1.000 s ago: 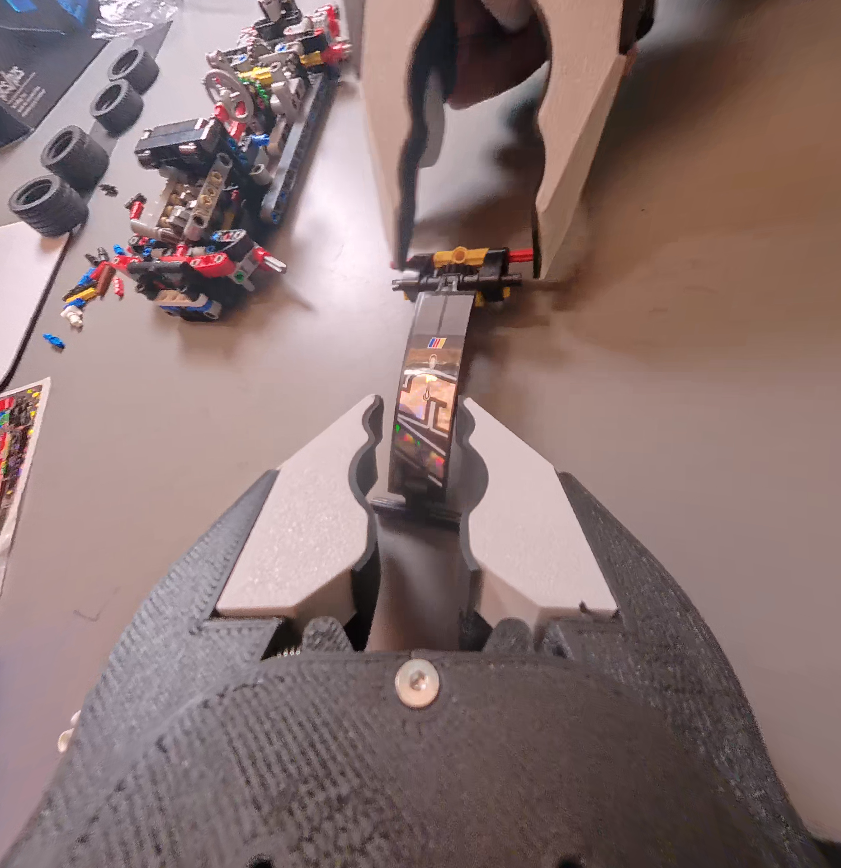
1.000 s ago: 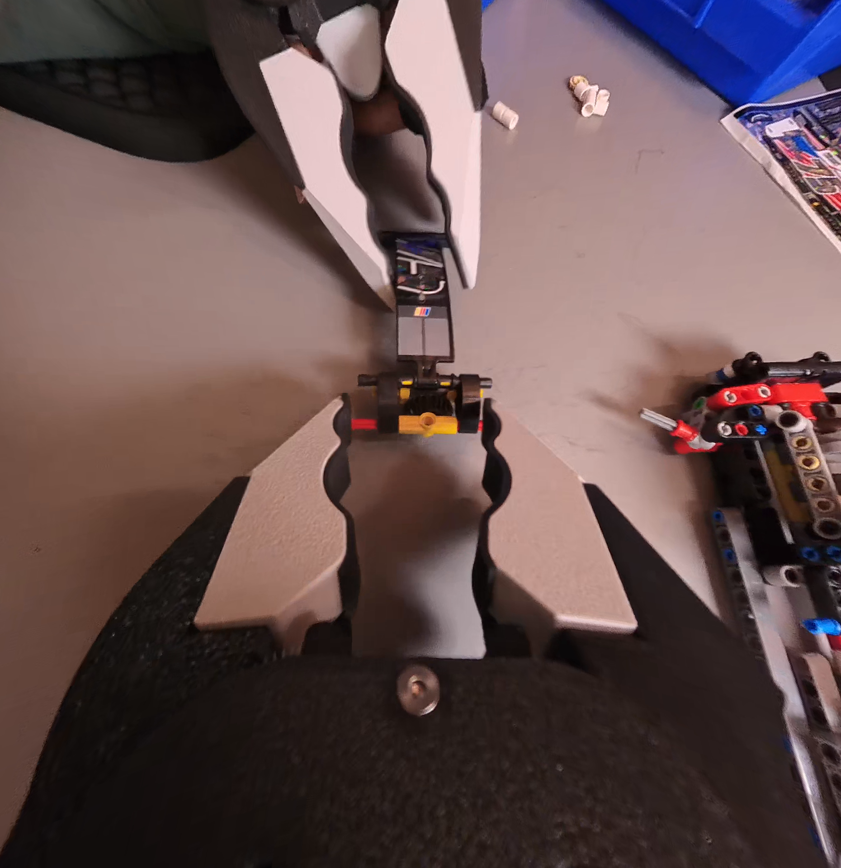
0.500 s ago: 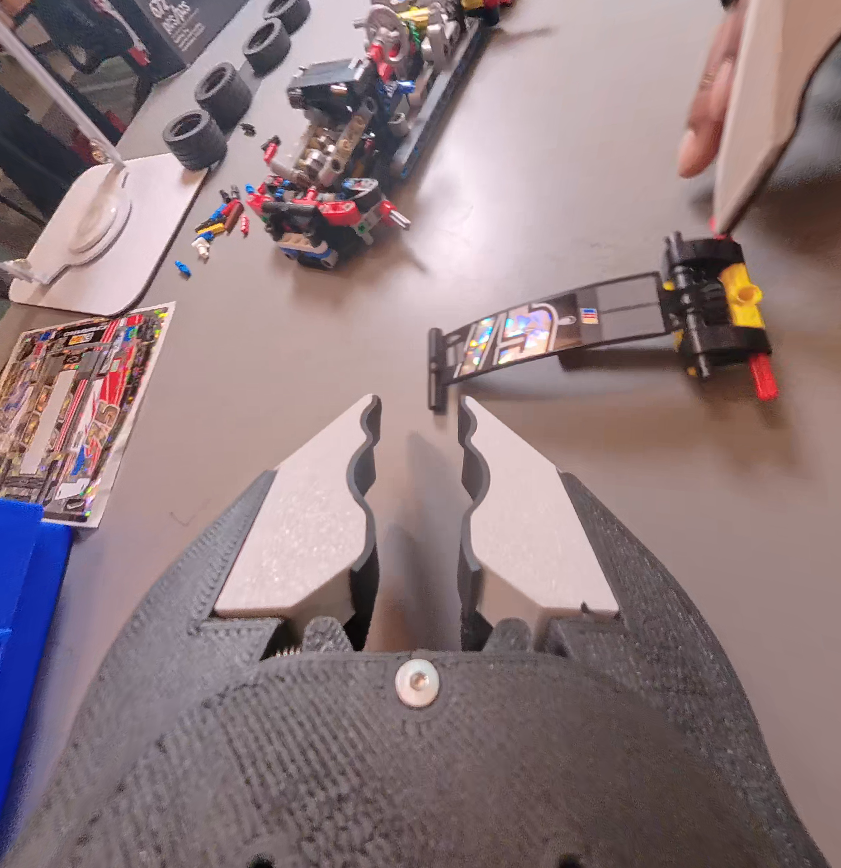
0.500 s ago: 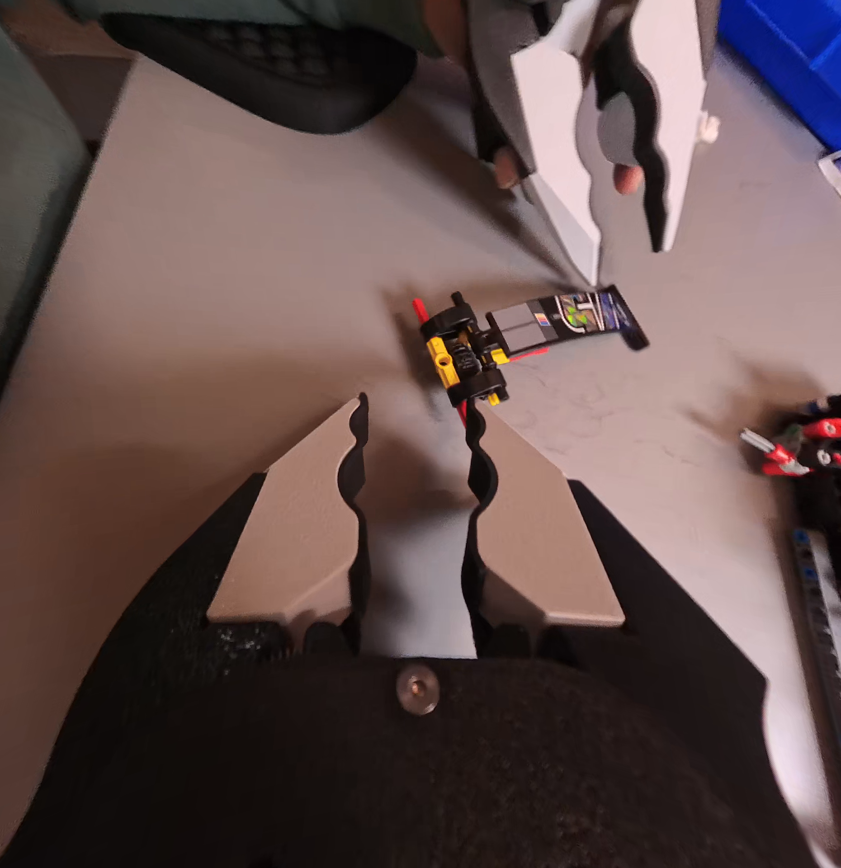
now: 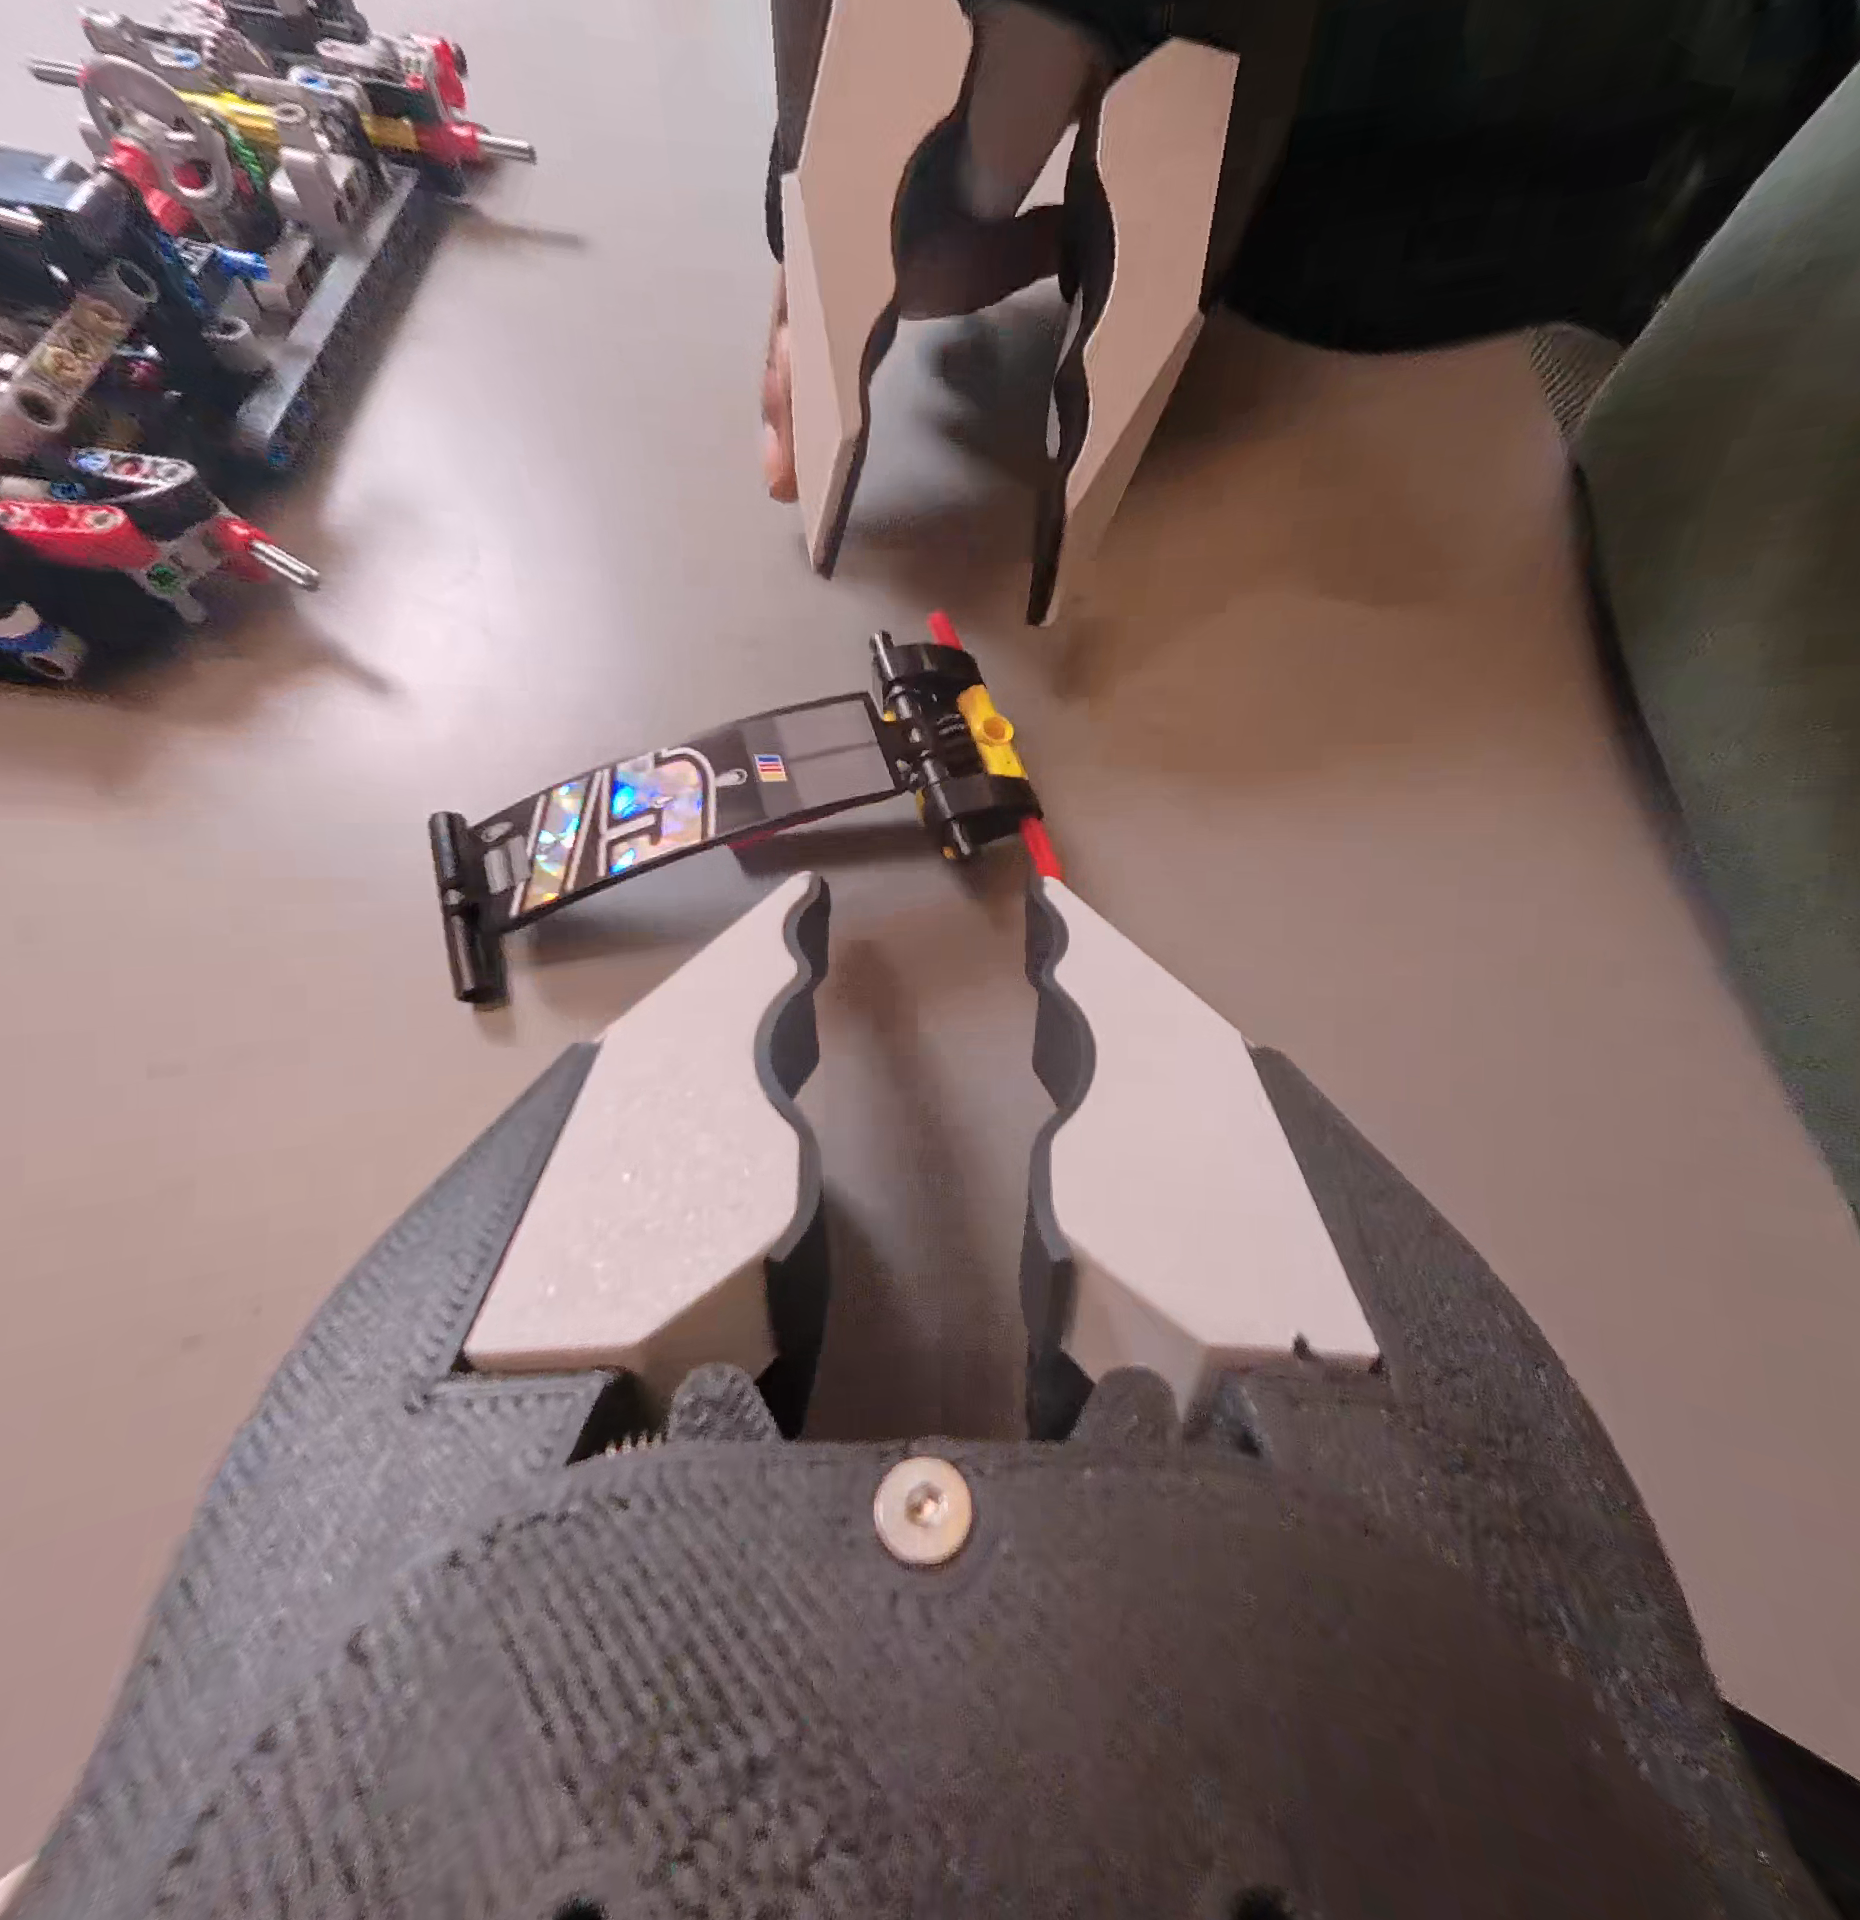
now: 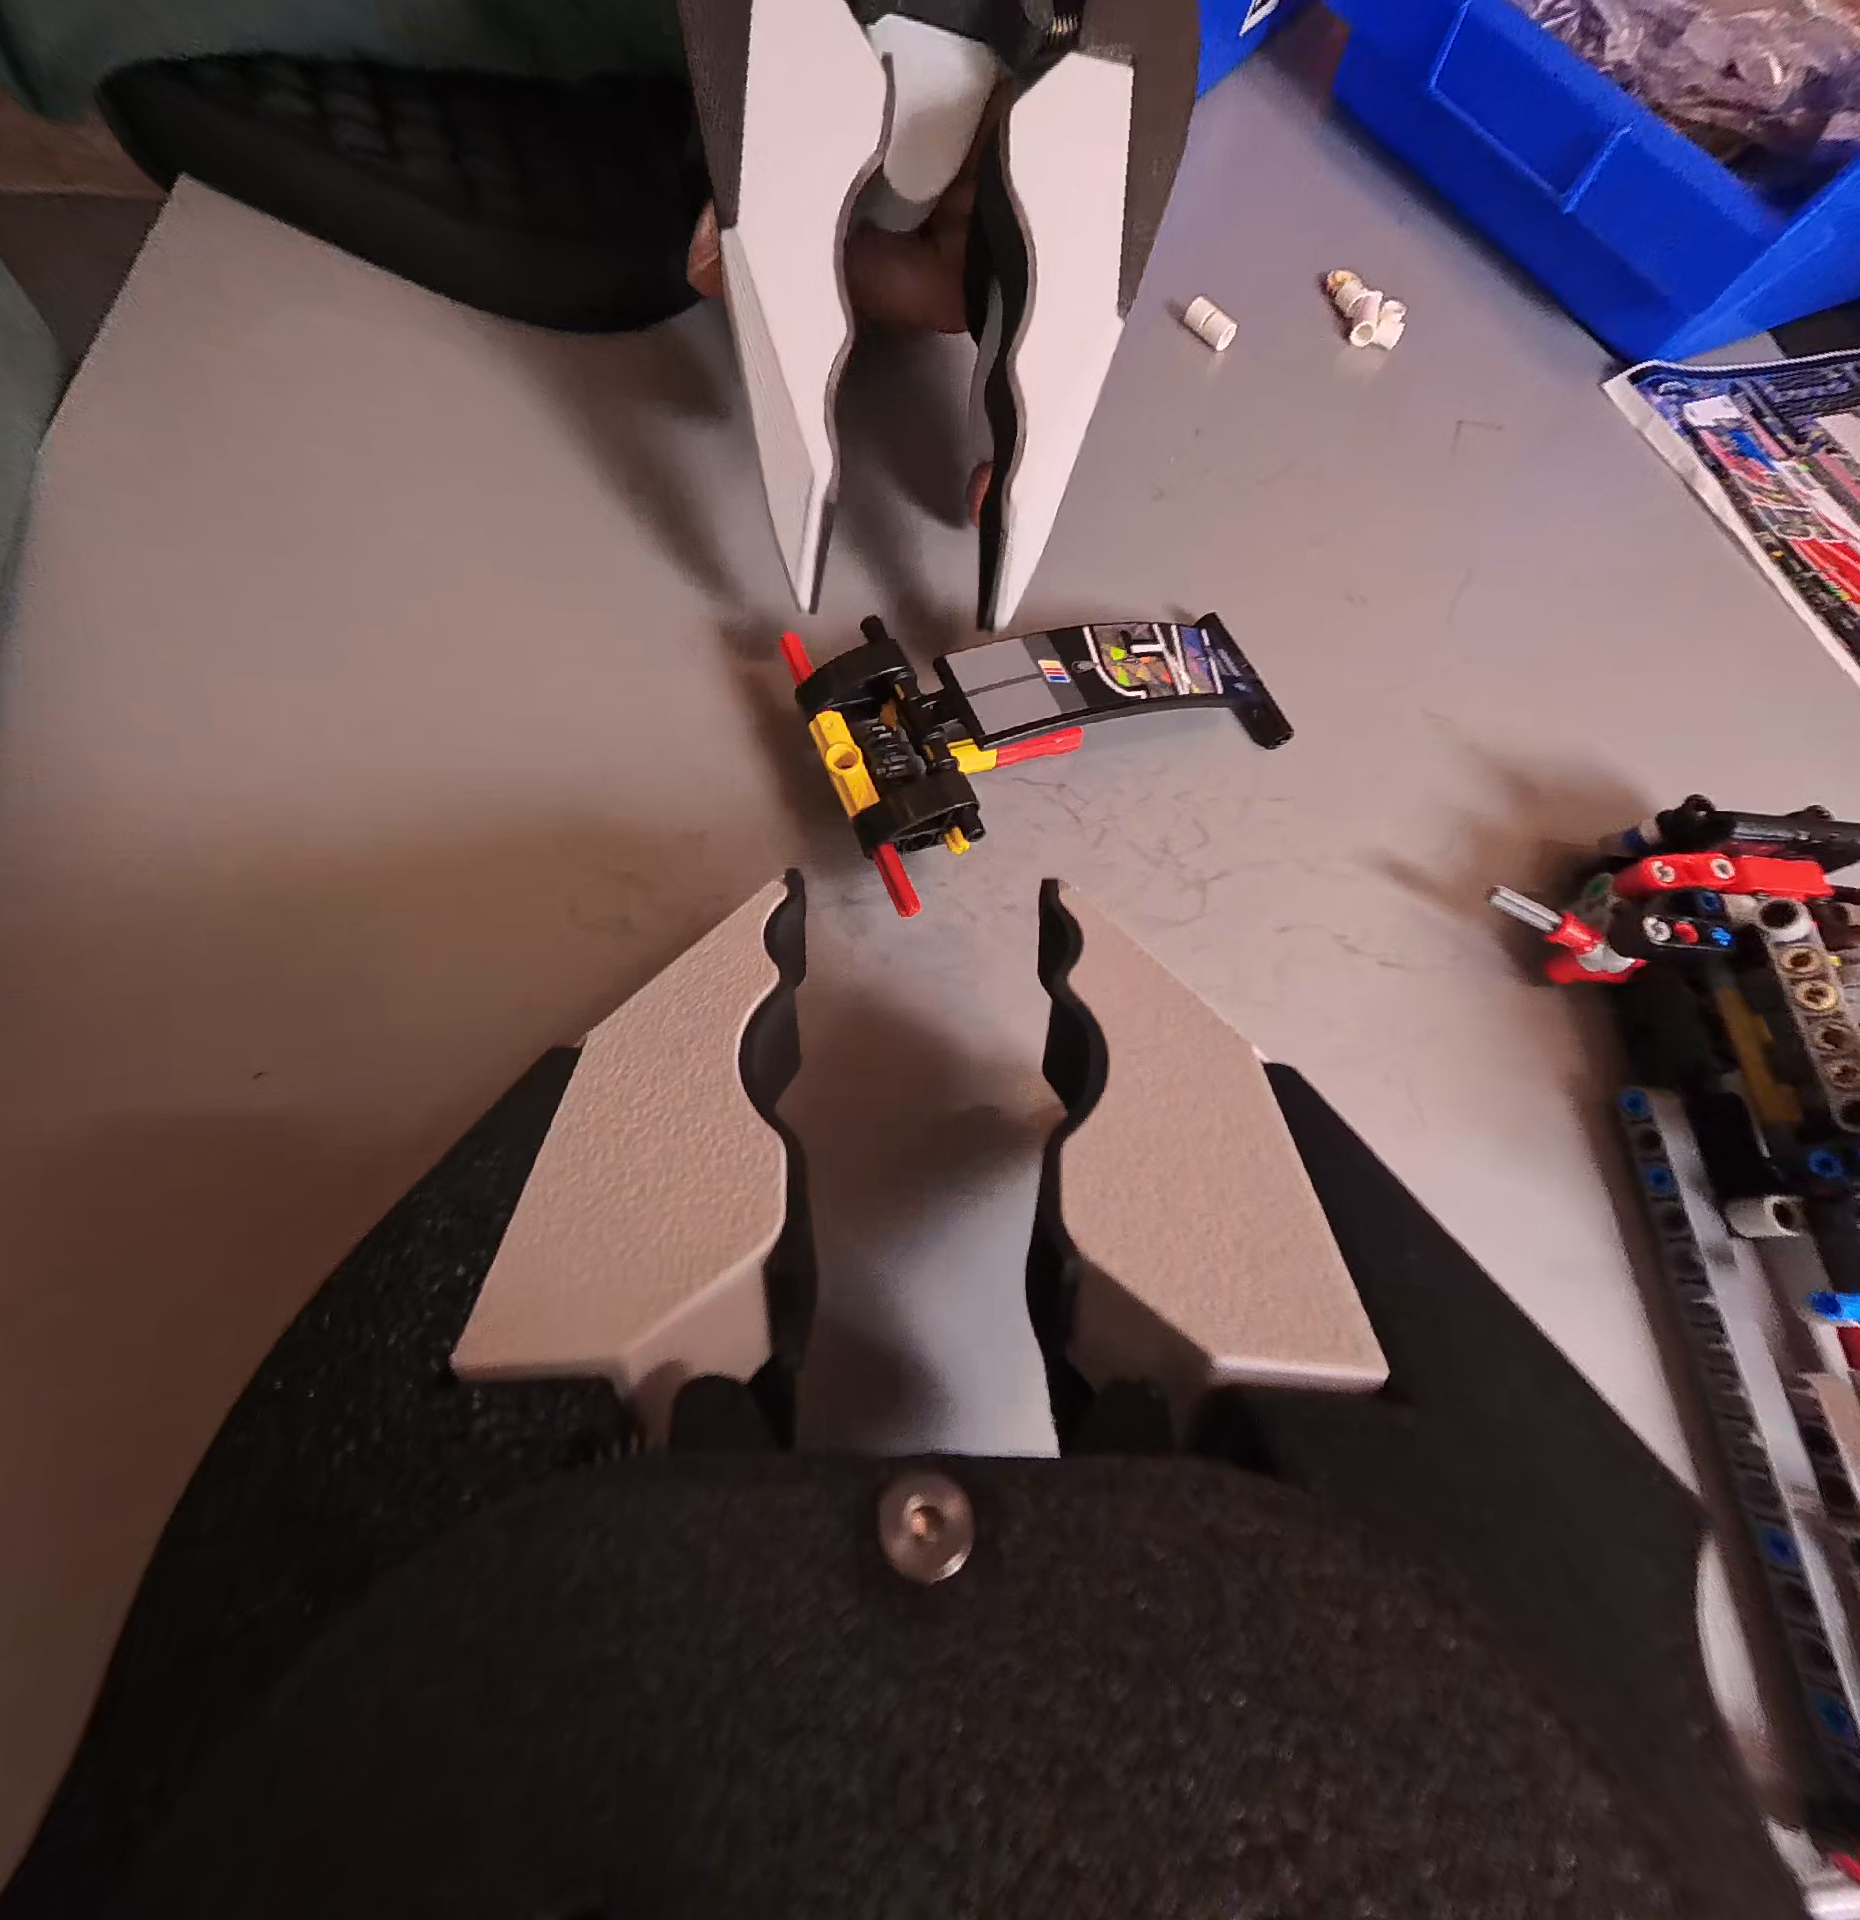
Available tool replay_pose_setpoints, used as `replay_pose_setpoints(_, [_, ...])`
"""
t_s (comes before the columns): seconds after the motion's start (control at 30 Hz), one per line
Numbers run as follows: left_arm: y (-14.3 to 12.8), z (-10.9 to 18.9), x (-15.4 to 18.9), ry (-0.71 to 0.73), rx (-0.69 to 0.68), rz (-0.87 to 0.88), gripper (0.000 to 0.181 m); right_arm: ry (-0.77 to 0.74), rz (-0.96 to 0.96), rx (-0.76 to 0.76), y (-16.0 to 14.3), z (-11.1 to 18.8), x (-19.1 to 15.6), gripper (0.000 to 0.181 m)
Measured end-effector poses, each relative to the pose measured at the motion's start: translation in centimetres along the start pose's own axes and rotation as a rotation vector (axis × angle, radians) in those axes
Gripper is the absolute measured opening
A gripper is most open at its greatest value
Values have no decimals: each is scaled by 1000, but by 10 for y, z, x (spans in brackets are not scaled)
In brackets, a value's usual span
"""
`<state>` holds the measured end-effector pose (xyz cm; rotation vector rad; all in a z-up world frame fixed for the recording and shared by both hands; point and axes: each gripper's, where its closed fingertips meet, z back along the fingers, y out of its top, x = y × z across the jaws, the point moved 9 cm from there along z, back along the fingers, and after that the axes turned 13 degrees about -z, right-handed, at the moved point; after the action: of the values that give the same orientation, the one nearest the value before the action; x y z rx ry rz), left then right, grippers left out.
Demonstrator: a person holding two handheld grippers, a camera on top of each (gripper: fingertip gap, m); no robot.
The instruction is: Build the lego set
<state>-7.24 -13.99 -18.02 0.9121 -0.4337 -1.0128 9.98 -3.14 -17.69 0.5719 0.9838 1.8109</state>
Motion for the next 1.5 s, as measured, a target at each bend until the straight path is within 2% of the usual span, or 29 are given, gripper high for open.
replay_pose_setpoints(0.17, [1, -10, 1, 43, -47, -34, 26, 12, 17, -29, -2, -7, -4, 43])
replay_pose_setpoints(0.47, [0, -8, -2, 101, -65, -60, 10, 16, 37, -29, -1, -9, -7, 38])
replay_pose_setpoints(0.57, [0, -5, -4, 109, -59, -49, 11, 14, 33, -18, -1, -7, -7, 38])
replay_pose_setpoints(0.73, [2, -4, 0, 32, -12, -4, 33, 11, 26, -6, 0, -6, -6, 38])
replay_pose_setpoints(0.83, [2, -8, 2, 22, -26, -10, 34, 9, 25, -6, 0, -6, -5, 38])
replay_pose_setpoints(1.1, [4, -15, 3, 66, -63, -48, 2, 9, 21, -3, -1, -6, -4, 38])
replay_pose_setpoints(1.5, [3, -12, 4, 52, -62, -71, 1, 6, 15, 7, -2, -4, -3, 38])
